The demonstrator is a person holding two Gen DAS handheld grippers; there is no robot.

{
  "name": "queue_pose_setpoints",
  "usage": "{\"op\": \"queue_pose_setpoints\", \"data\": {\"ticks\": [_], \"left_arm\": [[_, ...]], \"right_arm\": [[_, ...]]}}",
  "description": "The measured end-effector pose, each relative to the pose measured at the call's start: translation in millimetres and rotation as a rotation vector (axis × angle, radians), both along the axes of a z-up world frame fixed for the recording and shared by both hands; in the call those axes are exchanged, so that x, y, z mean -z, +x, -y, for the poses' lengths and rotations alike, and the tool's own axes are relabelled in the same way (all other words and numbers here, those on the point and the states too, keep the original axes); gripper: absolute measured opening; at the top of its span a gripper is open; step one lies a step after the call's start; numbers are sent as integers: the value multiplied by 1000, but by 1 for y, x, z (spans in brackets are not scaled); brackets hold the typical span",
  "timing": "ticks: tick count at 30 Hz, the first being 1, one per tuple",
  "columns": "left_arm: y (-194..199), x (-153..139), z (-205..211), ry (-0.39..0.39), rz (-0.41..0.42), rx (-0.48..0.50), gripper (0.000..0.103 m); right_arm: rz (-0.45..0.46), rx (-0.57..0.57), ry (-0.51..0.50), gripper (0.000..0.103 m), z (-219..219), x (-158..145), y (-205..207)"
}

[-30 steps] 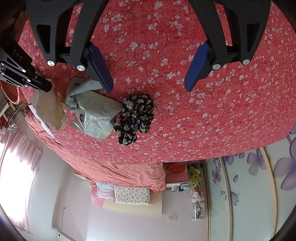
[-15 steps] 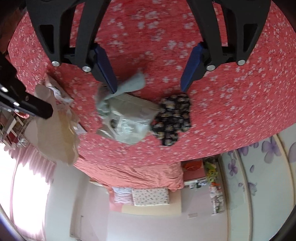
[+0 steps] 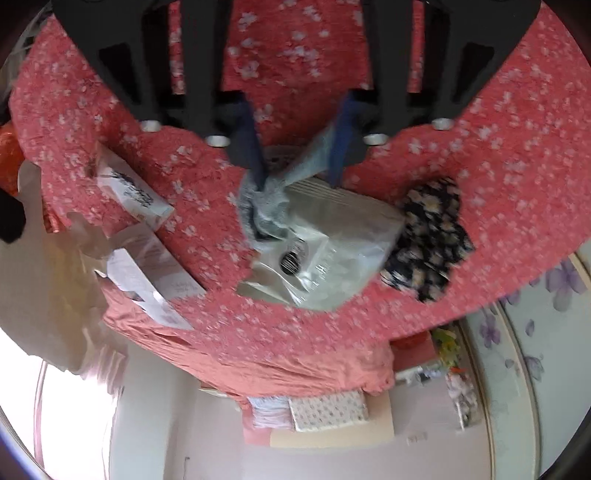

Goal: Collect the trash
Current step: 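Grasp the crumpled white paper with the right tool while the left tool grasps the grey cloth, then carry the white paper and grey cloth over the orange basket and release both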

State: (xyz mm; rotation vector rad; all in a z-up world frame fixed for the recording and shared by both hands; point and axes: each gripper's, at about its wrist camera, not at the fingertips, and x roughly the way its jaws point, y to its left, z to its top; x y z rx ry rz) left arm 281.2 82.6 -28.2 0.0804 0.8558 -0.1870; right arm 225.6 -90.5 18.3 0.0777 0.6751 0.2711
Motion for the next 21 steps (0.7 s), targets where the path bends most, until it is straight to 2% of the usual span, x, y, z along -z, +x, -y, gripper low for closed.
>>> {"op": "queue_pose_setpoints", "data": {"ticks": [1, 4, 12, 21], "left_arm": [[-2, -1, 0, -16, 3, 6, 18], [-10, -6, -2, -52, 10, 15, 13], [-38, -37, 12, -57, 71, 46, 12], [-64, -67, 42, -72, 118, 107, 12]], "right_arm": [[-1, 5, 0, 7, 4, 0, -2], [-1, 20, 3, 7, 14, 2, -6], [11, 53, 8, 7, 36, 0, -24], [36, 121, 22, 7, 82, -8, -53]]}}
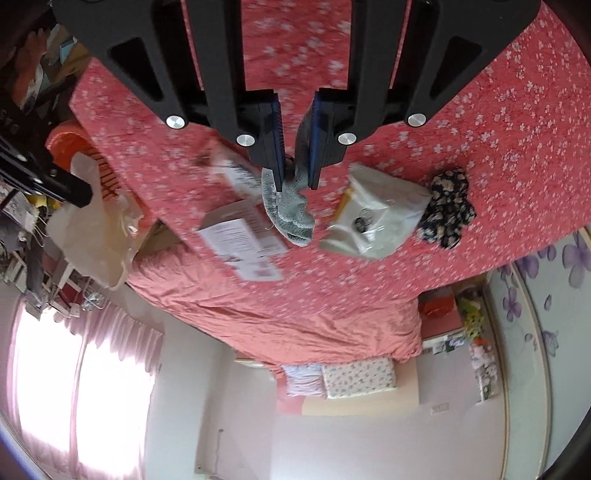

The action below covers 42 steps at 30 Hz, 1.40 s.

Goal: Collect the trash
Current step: 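Carry the white paper and grey cloth over the orange basket and release both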

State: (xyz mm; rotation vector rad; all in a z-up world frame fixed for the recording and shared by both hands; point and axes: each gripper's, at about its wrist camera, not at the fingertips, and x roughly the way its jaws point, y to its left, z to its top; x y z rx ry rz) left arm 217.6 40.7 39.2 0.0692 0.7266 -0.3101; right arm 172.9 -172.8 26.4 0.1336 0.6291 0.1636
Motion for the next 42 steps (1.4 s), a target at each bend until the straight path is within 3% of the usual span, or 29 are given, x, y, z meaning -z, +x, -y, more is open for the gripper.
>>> {"op": "queue_pose_setpoints", "data": {"ticks": [9, 19, 42], "left_arm": [[-28, -14, 66, -21, 37, 133, 12], [-41, -6, 138, -51, 31, 271, 12], [-34, 27, 228, -69, -36, 397, 12]], "right_arm": [[18, 110, 1, 7, 58, 1, -29], [14, 221, 28, 7, 124, 17, -52], [-35, 327, 101, 7, 204, 63, -40]]}}
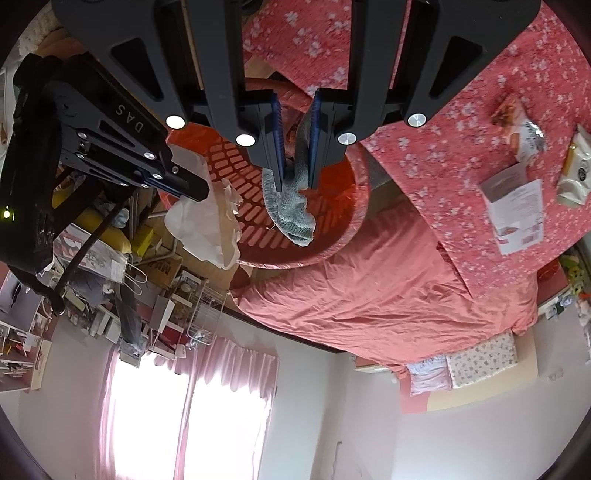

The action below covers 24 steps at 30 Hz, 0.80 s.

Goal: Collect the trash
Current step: 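Carry the white paper and grey cloth over the orange basket and release both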

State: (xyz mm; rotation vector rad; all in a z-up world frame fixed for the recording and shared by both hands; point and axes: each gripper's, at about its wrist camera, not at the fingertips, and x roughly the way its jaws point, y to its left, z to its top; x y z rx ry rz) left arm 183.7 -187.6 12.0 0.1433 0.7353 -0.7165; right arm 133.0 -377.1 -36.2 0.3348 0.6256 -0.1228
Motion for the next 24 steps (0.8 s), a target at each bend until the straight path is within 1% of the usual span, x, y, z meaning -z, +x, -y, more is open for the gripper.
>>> {"op": "queue_pose_setpoints", "data": {"ticks": [4, 5, 6, 7, 8, 9, 10, 11, 13, 15, 17, 21, 23, 24], "left_arm": [[5, 6, 9, 3, -21, -1, 13], [6, 8, 10, 7, -21, -5, 14], [7, 9, 11, 9, -23, -8, 14], [8, 11, 12, 13, -26, -11, 18], [9, 13, 12, 15, -32, -10, 23], [10, 14, 11, 19, -33, -12, 26], [11, 16, 11, 25, -35, -16, 32], [11, 17, 9, 31, -35, -22, 38], [12, 19, 6, 40, -36, -35, 43], [13, 20, -2, 52, -34, -53, 43], [13, 19, -9, 68, -20, -73, 48], [14, 16, -35, 106, 25, -115, 50], [14, 13, -52, 124, 44, -150, 51], [15, 13, -58, 128, 50, -162, 51]], "right_arm": [[-3, 8, 13, 8, 5, 4, 6], [-3, 8, 17, 11, 6, 5, 7], [-2, 13, 21, 11, 8, 6, 8], [0, 21, 24, 13, 10, 7, 9], [-1, 27, 25, 20, 11, 8, 10], [-1, 31, 28, 24, 11, 8, 9], [0, 39, 31, 30, 13, 9, 8], [1, 46, 31, 31, 14, 10, 7], [-1, 60, 26, 32, 16, 11, 6], [-2, 71, 22, 37, 18, 11, 2], [-3, 84, 1, 45, 17, 10, -1], [1, 85, -30, 50, 13, 4, -5], [8, 80, -42, 55, 6, -1, -5], [12, 76, -49, 56, 3, -3, -5]]}}
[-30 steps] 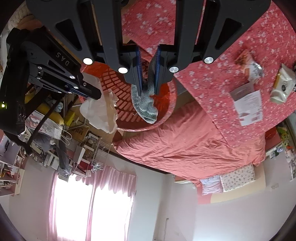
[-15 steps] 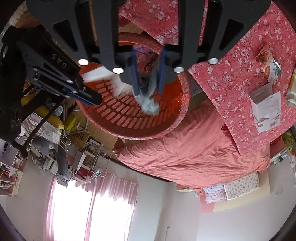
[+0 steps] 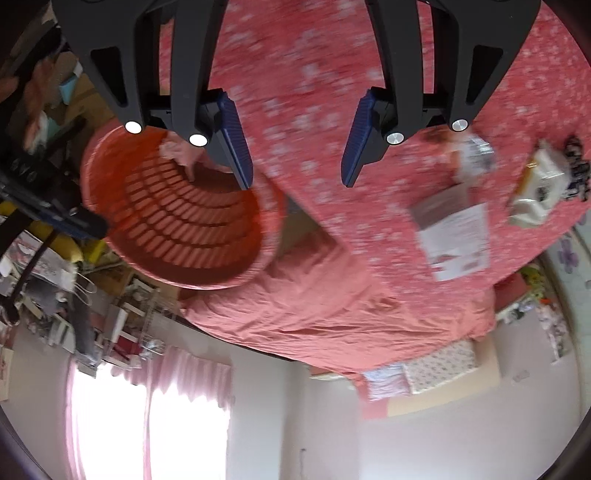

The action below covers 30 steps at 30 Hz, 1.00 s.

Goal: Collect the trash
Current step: 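Carry the white paper and grey cloth over the orange basket and release both, then move both open tools back over the bed toward the silver snack wrapper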

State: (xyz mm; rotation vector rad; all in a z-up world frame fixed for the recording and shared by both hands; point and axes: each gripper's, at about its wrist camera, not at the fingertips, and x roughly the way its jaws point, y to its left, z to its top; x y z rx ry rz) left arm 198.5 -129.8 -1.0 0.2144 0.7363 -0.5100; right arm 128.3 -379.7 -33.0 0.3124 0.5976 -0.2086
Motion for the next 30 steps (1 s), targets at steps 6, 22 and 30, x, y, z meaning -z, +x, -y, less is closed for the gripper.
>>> {"op": "queue_pose_setpoints", "data": {"ticks": [6, 22, 30], "left_arm": [[7, -9, -58, 25, 41, -124, 56], [33, -11, -219, 5, 30, -478, 59], [42, -6, -277, -9, 17, -576, 63]], "right_arm": [[0, -56, -27, 59, -34, -13, 10], [-43, -302, -76, 60, -171, -18, 61], [-83, -407, -90, 60, -235, -8, 88]]}}
